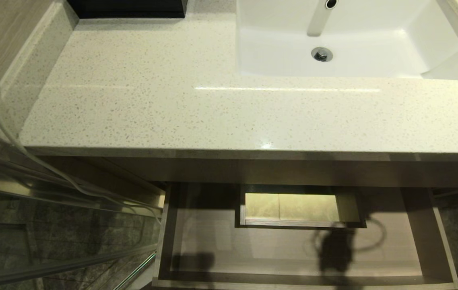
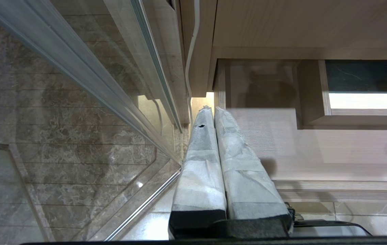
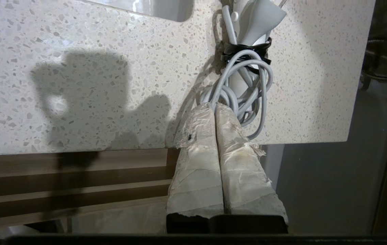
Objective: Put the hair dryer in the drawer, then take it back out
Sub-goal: Place it on the countertop, then close the drawer
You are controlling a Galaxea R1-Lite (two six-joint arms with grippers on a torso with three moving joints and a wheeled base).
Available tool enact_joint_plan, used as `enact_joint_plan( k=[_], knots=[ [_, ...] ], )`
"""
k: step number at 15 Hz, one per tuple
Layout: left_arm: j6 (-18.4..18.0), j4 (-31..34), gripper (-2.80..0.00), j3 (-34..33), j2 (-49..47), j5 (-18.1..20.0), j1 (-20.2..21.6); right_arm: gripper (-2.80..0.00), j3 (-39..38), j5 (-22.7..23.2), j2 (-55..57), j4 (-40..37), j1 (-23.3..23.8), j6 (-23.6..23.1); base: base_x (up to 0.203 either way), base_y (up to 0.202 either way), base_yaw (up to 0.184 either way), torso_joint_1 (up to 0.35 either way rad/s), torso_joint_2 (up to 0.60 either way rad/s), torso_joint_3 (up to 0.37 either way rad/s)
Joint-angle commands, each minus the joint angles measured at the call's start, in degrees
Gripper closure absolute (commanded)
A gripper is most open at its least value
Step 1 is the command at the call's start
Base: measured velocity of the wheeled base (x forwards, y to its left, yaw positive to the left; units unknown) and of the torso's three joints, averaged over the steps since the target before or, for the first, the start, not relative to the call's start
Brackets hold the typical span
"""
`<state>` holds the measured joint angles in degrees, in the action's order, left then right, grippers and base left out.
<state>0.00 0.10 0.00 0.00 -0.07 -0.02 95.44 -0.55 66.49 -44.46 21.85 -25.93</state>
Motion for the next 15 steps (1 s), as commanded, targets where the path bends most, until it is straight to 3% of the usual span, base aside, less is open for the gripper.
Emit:
enact_joint_plan(
  k=[1,9,15],
  knots=[
    [0.0,-0.01,0.0,-0.05,0.0,-0.01,0.02,0.0,-0.66,-0.01,-2.25,-0.13,-1.23,-0.12,0.0,0.0,0.0,0.0,0.0,0.0],
    [0.0,-0.01,0.0,0.0,0.0,-0.01,0.02,0.0,-7.75,0.03,-8.81,2.62,-4.89,-0.09,0.0,0.0,0.0,-0.007,0.0,-0.006],
    [0.0,-0.01,0.0,-0.09,0.06,-0.01,0.02,0.0,-12.62,0.03,-13.18,4.39,-5.41,-0.09,0.0,0.0,0.0,-0.31,0.1,-0.199]
  ],
)
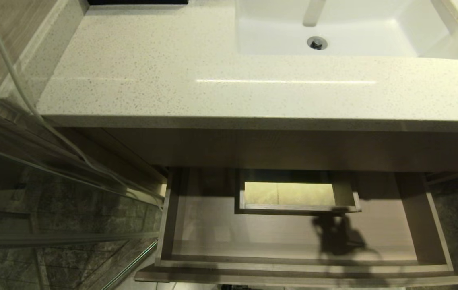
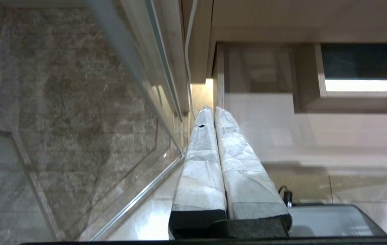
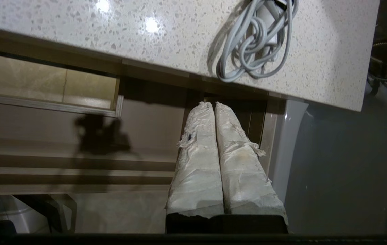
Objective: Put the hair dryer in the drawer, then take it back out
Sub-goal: Close the drawer
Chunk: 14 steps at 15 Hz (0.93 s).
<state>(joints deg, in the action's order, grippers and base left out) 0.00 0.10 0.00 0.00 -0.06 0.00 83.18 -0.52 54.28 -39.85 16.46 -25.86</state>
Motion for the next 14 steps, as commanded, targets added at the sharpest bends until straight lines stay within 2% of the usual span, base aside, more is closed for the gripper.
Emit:
enact_joint_plan(
  k=[1,7,14],
  knots=[
    [0.0,-0.02,0.0,-0.09,0.09,-0.03,0.0,0.0,-1.2,0.0,-1.57,-0.17,0.05,-0.16,0.0,0.0,0.0,-0.349,0.09,-0.266],
    [0.0,-0.02,0.0,0.0,0.0,-0.03,0.0,0.0,-5.29,-0.09,-4.69,1.83,0.07,-0.16,0.0,0.0,0.0,-0.333,0.05,-0.285],
    [0.0,-0.02,0.0,-0.07,0.08,-0.03,0.0,0.0,-6.64,-0.2,-5.95,1.86,0.07,-0.16,0.0,0.0,0.0,-0.293,-0.03,-0.33]
  ],
)
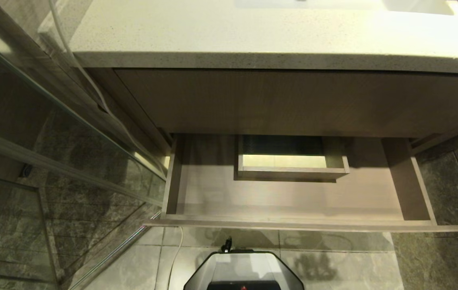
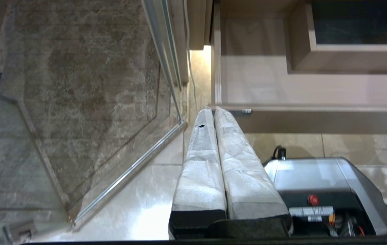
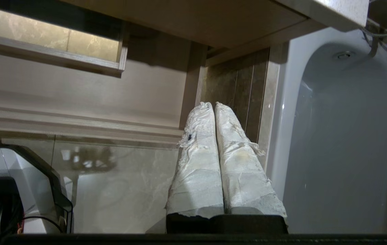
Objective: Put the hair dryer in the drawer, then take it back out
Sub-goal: Close the drawer
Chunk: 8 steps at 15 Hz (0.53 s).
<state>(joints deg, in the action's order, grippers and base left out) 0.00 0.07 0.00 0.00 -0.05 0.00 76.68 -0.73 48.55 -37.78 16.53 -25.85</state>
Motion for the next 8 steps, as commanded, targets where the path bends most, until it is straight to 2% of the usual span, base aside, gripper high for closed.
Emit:
enact_joint_plan(
  k=[1,5,6,8],
  knots=[
    [0.0,0.01,0.0,-0.09,0.03,-0.04,0.0,0.0,-0.34,-0.06,-0.52,-0.41,-0.01,-0.16,0.0,0.0,0.0,-0.259,-0.08,-0.35],
    [0.0,0.01,0.0,0.0,0.0,-0.04,0.0,0.0,-1.25,-0.24,-1.16,-0.22,-0.01,-0.07,0.0,0.0,0.0,-0.245,-0.11,-0.355],
    [0.0,0.01,0.0,0.0,0.02,-0.04,0.0,0.0,-1.66,-0.24,-1.37,-0.1,-0.01,-0.07,0.0,0.0,0.0,-0.294,0.11,-0.102],
    [0.0,0.01,0.0,-0.09,0.0,-0.04,0.0,0.0,-2.67,-0.24,-1.97,0.07,-0.01,-0.07,0.0,0.0,0.0,-0.337,0.41,0.03]
  ],
)
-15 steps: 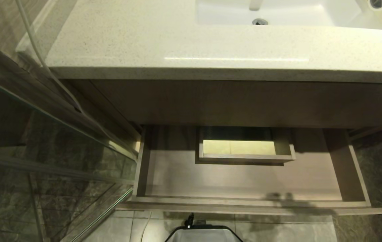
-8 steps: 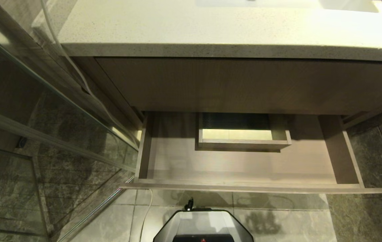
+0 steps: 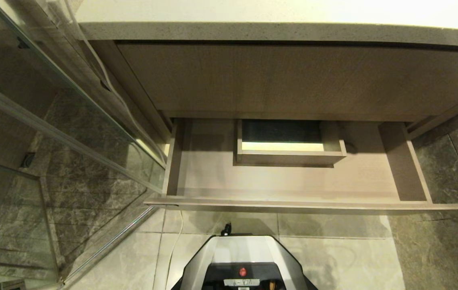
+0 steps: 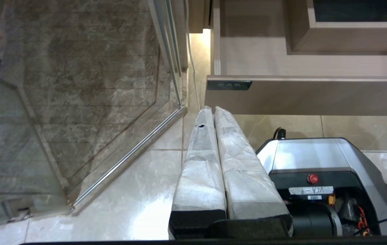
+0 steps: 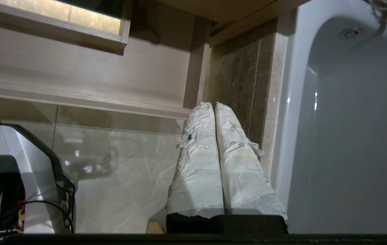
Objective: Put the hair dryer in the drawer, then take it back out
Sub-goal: Close the drawer
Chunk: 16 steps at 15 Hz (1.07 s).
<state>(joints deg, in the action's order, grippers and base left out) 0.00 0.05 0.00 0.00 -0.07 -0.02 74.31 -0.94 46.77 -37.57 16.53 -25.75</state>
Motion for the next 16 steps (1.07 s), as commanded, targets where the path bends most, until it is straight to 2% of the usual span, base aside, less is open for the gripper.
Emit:
enact_joint_plan(
  k=[1,8,16],
  knots=[
    [0.0,0.03,0.0,-0.09,0.04,-0.01,-0.03,0.0,-0.76,-0.03,-0.7,0.0,-0.01,-0.11,0.0,0.0,0.0,-0.334,0.51,0.129],
    [0.0,0.03,0.0,-0.09,0.0,-0.01,0.02,0.0,-1.61,-0.03,-1.14,0.21,-0.01,-0.09,0.0,0.0,0.0,-0.321,0.47,0.146],
    [0.0,0.03,0.0,0.0,0.08,-0.01,0.02,0.0,-2.68,-0.03,-1.86,0.3,-0.01,-0.09,0.0,0.0,0.0,-0.049,0.4,0.337]
  ],
)
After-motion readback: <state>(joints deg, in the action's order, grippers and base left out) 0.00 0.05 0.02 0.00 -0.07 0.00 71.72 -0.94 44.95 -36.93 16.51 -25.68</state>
